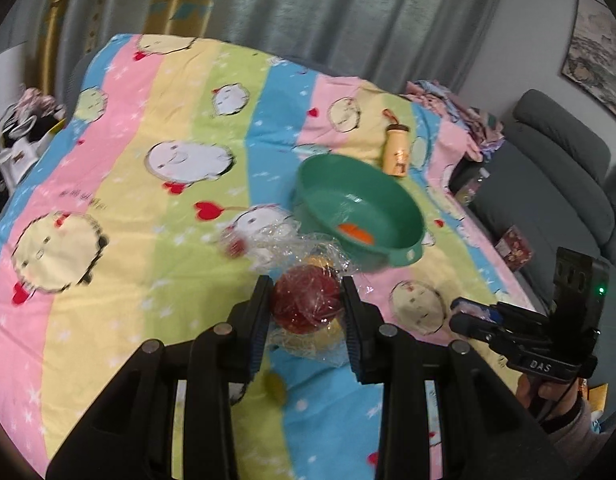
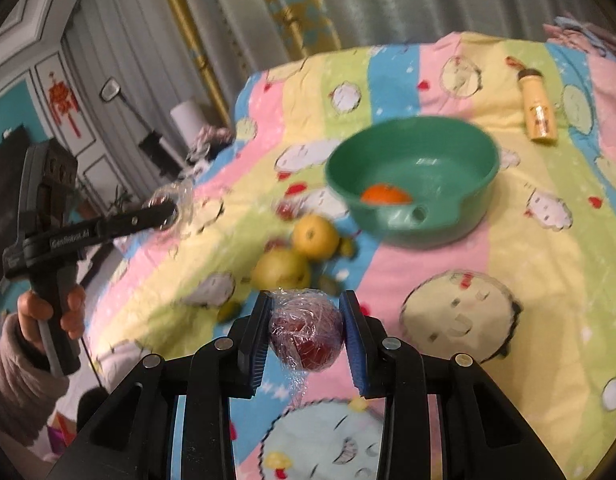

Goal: Organize fruits
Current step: 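Carry the wrapped candy into the green basin and open the left tool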

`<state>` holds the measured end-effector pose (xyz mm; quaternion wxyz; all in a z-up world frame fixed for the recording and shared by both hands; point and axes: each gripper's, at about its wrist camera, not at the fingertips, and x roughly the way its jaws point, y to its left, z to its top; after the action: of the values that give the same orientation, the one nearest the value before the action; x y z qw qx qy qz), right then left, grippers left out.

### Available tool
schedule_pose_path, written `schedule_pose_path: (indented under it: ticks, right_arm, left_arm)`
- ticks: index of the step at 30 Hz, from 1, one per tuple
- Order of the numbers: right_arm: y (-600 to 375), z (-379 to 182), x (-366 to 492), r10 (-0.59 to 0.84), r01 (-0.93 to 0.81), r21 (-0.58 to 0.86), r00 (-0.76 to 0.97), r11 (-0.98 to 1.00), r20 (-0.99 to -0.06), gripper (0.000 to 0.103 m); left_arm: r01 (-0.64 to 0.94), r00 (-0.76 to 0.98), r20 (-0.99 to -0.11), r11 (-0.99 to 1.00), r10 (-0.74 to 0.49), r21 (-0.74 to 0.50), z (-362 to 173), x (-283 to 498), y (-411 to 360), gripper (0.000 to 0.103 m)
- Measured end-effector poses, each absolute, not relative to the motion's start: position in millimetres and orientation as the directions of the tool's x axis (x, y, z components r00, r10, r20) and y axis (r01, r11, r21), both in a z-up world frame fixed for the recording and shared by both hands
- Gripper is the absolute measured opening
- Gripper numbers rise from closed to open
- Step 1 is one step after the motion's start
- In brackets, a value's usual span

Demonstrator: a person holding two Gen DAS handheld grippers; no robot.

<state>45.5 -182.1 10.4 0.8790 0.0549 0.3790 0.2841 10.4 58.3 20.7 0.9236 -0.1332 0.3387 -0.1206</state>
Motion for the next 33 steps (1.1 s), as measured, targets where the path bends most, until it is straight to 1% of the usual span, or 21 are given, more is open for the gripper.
schedule_pose_path:
  ticks: [6, 11, 19, 30, 32, 33]
  right_arm:
    - [-198.9, 23.5, 76.9, 0.514, -0.419, 0.304, 0.620, 0.856, -0.594, 0.036]
    - [-198.6, 29.0, 107.0, 0.509, -0.417, 0.295, 0.643, 0.860, -0.573, 0.036]
    - [-188.6, 18.6, 145.6, 0.455, -0.405, 0.231, 0.645, 0.885, -0.614, 0.036]
    - [-179.5, 5.6, 163.1, 0.381, -0.385, 0.151, 0.641, 0.911, -0.666, 0.036]
    - [-182.4, 6.0, 163.8, 0.367, -0.370, 0.145, 0.648, 0.918, -0.668, 0.036]
    - [-184.2, 7.1, 163.7, 0.369, -0.368, 0.150, 0.650, 0.918, -0.664, 0.036]
  left_arm:
    - [0.191, 0.716, -0.594, 0.921, -0.368, -0.341, 26.1, 53.1, 29.9, 0.033]
    - [0.212, 0.698, -0.619, 0.929, -0.360, -0.302, 21.0, 92.2, 5.1, 0.033]
    - [0.233, 0.676, -0.660, 0.945, -0.328, -0.231, 9.0, 136.0, -17.8, 0.033]
    - [0.230, 0.652, -0.701, 0.957, -0.288, -0.179, -2.6, 156.0, -26.3, 0.034]
    - [0.229, 0.660, -0.696, 0.958, -0.283, -0.172, -0.1, 155.5, -25.5, 0.042]
    - [0.226, 0.665, -0.693, 0.960, -0.277, -0.167, 1.6, 154.9, -24.8, 0.055]
